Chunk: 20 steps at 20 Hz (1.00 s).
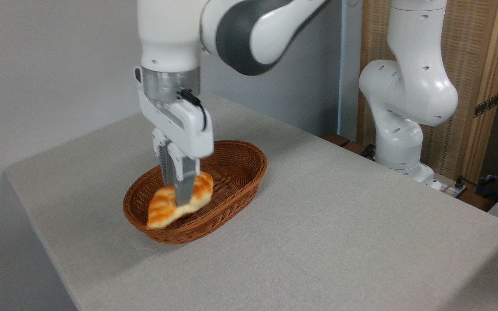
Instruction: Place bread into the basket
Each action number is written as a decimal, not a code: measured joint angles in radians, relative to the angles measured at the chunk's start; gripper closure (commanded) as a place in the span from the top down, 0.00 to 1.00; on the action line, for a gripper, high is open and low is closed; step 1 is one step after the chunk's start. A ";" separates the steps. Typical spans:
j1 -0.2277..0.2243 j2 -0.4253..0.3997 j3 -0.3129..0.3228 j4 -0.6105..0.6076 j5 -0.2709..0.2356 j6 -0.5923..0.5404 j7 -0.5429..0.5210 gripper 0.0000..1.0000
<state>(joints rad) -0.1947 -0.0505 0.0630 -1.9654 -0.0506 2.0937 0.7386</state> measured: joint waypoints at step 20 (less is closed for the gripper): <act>-0.003 0.005 -0.214 -0.004 0.000 -0.105 -0.171 1.00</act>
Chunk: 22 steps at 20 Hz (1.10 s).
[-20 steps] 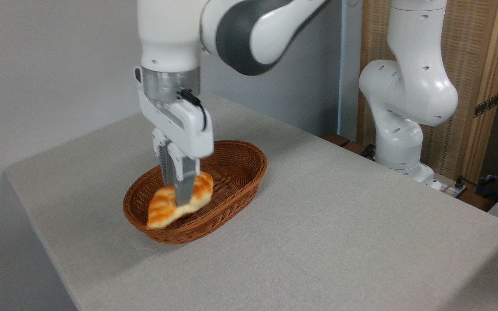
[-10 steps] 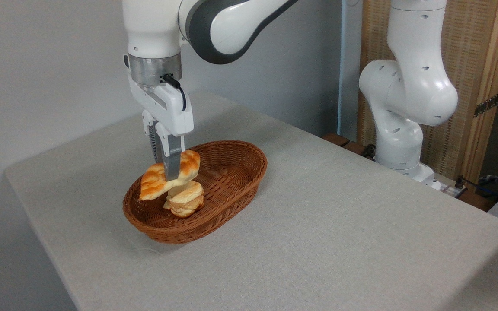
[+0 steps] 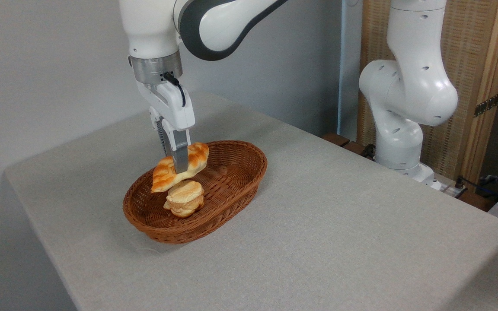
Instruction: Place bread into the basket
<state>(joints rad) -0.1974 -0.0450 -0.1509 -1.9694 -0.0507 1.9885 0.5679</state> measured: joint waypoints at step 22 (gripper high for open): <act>0.022 -0.012 0.013 0.009 0.000 -0.002 -0.002 1.00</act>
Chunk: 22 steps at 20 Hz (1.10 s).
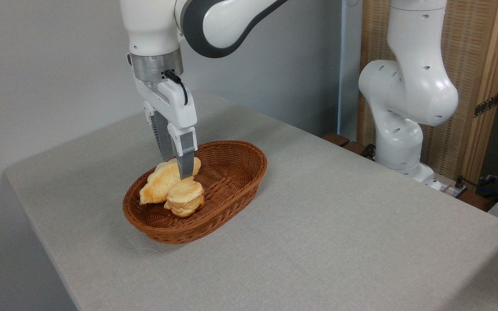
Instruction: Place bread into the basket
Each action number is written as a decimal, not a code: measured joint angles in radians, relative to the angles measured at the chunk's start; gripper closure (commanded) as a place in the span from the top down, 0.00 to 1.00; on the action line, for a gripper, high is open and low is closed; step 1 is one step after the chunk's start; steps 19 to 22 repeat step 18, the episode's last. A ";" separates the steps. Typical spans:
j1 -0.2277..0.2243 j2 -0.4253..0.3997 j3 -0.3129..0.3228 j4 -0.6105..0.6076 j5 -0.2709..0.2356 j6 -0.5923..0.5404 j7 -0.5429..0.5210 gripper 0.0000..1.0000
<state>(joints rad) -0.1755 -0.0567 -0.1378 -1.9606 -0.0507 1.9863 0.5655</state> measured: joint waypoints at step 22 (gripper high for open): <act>0.007 -0.012 0.232 0.005 0.000 0.000 0.000 1.00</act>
